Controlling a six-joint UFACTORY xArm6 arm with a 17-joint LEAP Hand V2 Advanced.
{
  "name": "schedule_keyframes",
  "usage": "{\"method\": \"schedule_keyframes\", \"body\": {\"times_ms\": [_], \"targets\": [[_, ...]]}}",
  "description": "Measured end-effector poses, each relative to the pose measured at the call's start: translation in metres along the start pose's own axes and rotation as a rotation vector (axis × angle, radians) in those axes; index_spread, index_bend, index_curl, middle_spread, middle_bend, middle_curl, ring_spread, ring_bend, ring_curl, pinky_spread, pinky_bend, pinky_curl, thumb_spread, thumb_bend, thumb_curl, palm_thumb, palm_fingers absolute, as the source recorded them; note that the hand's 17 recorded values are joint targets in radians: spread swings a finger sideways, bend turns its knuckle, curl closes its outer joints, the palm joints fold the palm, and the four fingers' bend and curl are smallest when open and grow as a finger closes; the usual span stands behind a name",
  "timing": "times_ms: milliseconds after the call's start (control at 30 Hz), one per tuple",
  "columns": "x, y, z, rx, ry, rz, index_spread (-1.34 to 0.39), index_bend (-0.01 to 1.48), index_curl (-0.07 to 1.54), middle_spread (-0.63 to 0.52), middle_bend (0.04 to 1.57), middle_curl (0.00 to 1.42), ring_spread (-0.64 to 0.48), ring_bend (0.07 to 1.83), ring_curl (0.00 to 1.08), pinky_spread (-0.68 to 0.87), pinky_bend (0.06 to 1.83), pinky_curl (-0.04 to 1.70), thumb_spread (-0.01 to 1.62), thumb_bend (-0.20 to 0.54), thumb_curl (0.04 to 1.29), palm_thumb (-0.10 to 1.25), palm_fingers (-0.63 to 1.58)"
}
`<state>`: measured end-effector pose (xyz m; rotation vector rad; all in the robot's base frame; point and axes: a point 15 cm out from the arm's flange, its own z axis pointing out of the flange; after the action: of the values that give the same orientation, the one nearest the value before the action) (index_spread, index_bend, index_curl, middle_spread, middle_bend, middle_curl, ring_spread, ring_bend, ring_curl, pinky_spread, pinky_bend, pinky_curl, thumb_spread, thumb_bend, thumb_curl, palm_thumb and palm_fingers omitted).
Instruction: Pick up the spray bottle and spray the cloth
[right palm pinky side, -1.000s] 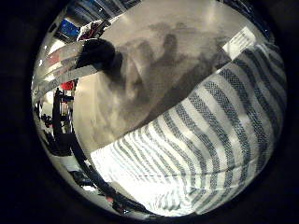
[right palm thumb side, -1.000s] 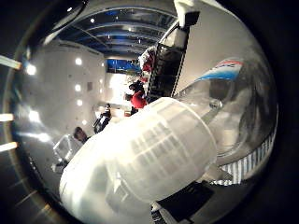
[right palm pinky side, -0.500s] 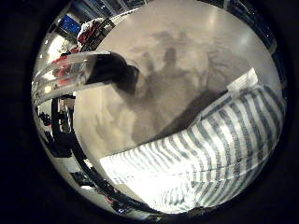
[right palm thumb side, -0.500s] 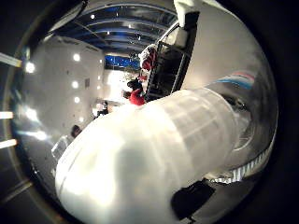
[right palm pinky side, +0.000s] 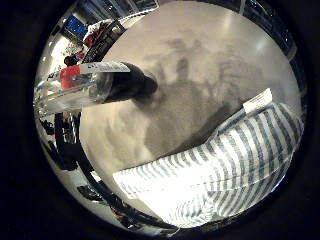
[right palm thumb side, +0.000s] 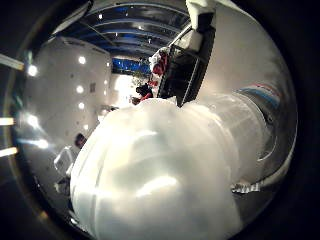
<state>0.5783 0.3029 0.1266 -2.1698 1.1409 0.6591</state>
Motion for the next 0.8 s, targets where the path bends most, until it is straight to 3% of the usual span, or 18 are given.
{"method": "schedule_keyframes", "body": {"times_ms": [800], "targets": [[0.007,-0.034,-0.032,0.125,0.093,-0.031,-0.48,0.25,0.4,-0.05,0.17,0.26,-0.06,0.22,0.26,0.33,0.19,0.29,0.96,-0.028,0.3,0.59,0.33]]}}
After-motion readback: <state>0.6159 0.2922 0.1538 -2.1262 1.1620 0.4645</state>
